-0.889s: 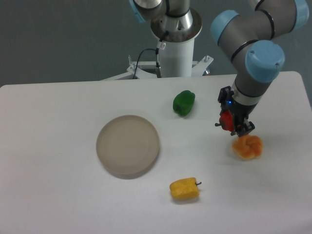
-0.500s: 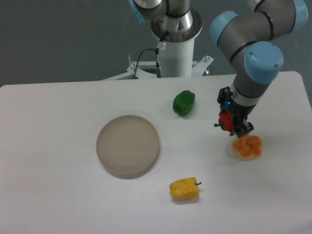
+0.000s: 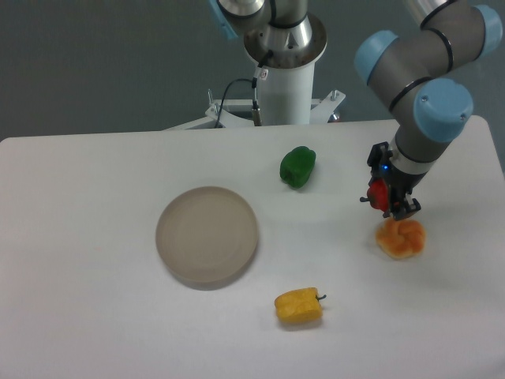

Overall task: Place the red pepper on the table
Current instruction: 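Lift the held red pepper off the orange item and carry it toward the green pepper, then lower the red pepper onto the table and open the gripper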

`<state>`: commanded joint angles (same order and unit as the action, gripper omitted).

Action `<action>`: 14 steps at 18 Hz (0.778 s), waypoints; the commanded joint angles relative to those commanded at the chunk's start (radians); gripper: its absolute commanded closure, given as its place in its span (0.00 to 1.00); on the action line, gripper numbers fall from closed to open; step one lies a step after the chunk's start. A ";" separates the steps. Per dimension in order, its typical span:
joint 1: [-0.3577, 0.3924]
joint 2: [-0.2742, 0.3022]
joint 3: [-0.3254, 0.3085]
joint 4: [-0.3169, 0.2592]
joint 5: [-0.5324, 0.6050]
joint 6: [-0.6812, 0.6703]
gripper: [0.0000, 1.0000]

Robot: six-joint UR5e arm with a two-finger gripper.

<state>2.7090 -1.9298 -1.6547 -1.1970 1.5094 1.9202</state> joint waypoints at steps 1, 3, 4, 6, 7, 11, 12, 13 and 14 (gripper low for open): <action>0.012 0.005 -0.042 0.032 0.000 0.029 0.80; 0.020 0.005 -0.075 0.048 0.002 0.052 0.78; 0.025 0.009 -0.089 0.050 0.002 0.051 0.78; 0.026 0.009 -0.103 0.066 0.002 0.054 0.78; 0.032 0.011 -0.106 0.066 0.002 0.056 0.77; 0.063 0.011 -0.132 0.070 0.000 0.125 0.73; 0.066 0.011 -0.135 0.070 0.000 0.125 0.72; 0.069 0.011 -0.140 0.070 -0.002 0.126 0.69; 0.068 0.011 -0.142 0.070 -0.002 0.126 0.65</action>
<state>2.7765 -1.9190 -1.7963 -1.1275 1.5079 2.0463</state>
